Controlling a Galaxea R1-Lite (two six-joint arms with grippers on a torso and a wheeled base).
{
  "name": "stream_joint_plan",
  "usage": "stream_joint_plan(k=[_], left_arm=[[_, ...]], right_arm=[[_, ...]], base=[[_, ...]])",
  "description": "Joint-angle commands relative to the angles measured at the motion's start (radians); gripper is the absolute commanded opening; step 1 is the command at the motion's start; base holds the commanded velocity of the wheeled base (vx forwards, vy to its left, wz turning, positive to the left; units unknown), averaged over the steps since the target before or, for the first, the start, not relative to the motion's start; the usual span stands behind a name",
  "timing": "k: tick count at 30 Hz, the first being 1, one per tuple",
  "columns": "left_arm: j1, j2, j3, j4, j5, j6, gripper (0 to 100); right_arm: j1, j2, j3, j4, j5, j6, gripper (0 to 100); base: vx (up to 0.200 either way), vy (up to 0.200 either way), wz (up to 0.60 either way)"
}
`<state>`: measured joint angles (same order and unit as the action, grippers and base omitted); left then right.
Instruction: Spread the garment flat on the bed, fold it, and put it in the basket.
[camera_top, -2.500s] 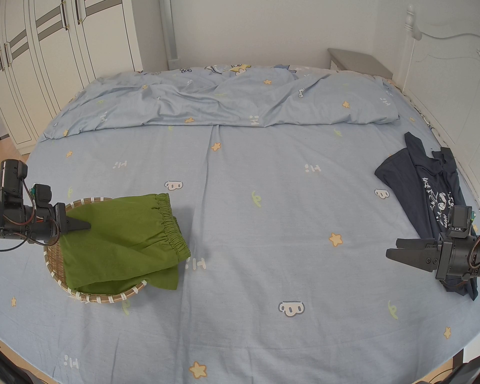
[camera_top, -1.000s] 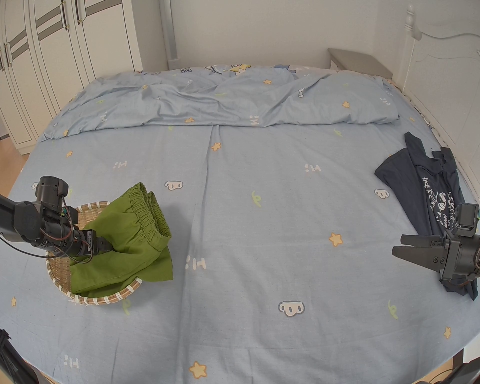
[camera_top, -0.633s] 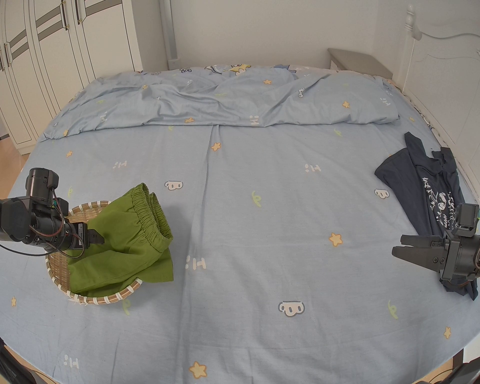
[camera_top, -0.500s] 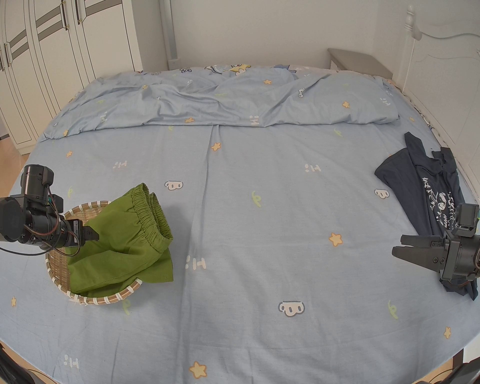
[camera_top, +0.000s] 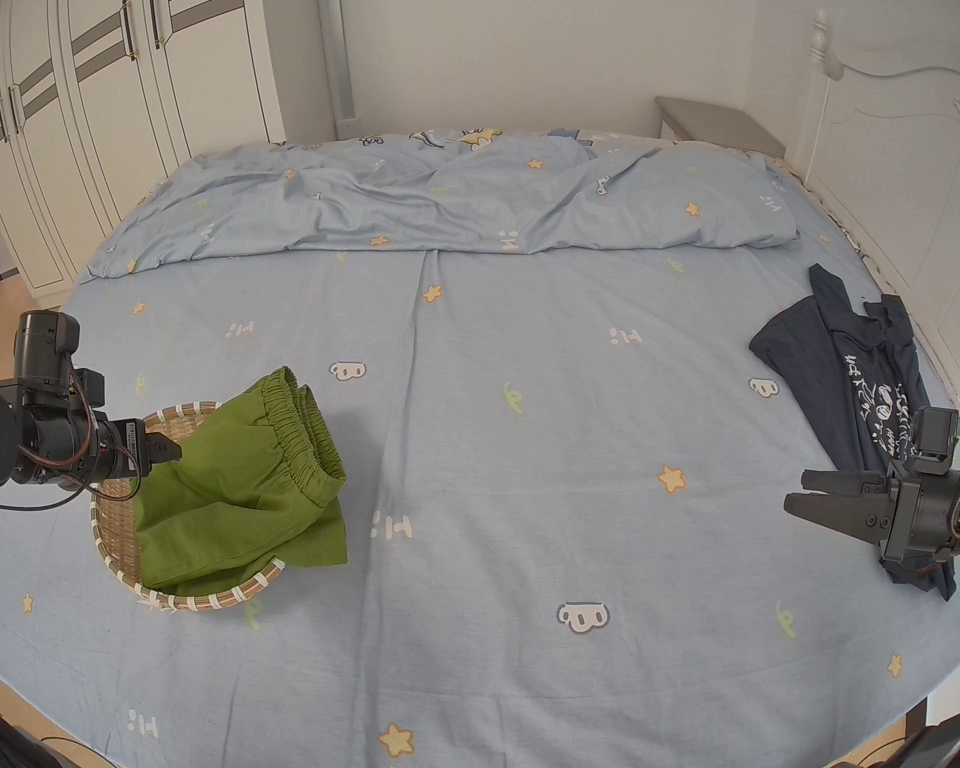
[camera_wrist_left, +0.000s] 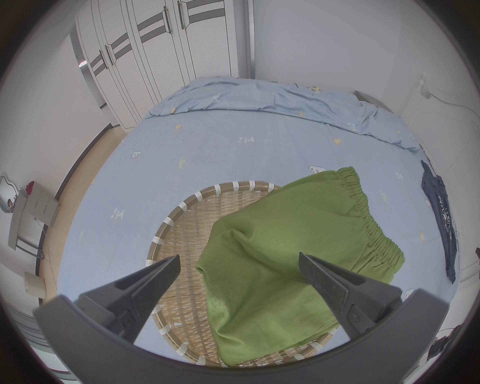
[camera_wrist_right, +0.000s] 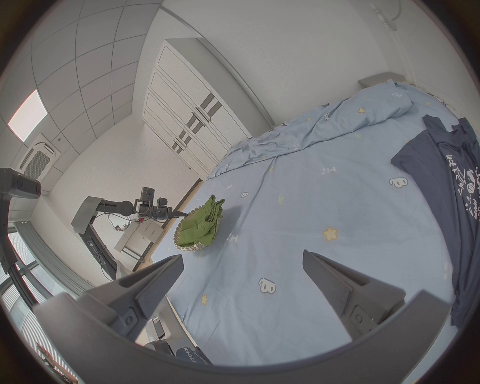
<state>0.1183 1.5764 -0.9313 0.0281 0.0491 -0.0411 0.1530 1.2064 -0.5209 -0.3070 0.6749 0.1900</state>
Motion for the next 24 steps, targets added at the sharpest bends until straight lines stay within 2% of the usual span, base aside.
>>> stream_joint_plan(k=[1,6,10,13,16,20,24], left_arm=[[-0.042,-0.176,0.028,-0.005,0.001,-0.002,100],[-0.149,-0.392,0.154,-0.014,0.051,-0.011,100],[-0.206,-0.625,0.336,-0.027,0.074,-0.008,100],[-0.203,-0.794,0.424,-0.007,0.072,-0.020,100],[-0.170,-0.977,0.525,0.058,0.095,-0.020,100],[-0.135,-1.158,0.585,0.159,0.109,-0.019,100],[-0.134,-1.274,0.623,0.239,0.110,-0.020,100]], right_arm=[[0.003,-0.008,0.018,-0.006,0.002,-0.007,100],[0.016,-0.145,0.107,-0.004,0.000,-0.021,100],[0.011,-0.280,0.213,0.014,0.003,-0.050,100],[0.010,-0.423,0.272,0.075,0.002,-0.044,100],[0.014,-0.610,0.318,0.240,0.002,-0.044,100],[0.011,-0.758,0.321,0.422,-0.001,-0.044,100],[0.007,-0.849,0.328,0.497,-0.001,-0.043,100]], base=[[0.000,0.000,0.00],[0.000,0.000,0.00],[0.000,0.000,0.00],[0.000,0.000,0.00],[0.000,0.000,0.00],[0.000,0.000,0.00],[0.000,0.000,0.00]])
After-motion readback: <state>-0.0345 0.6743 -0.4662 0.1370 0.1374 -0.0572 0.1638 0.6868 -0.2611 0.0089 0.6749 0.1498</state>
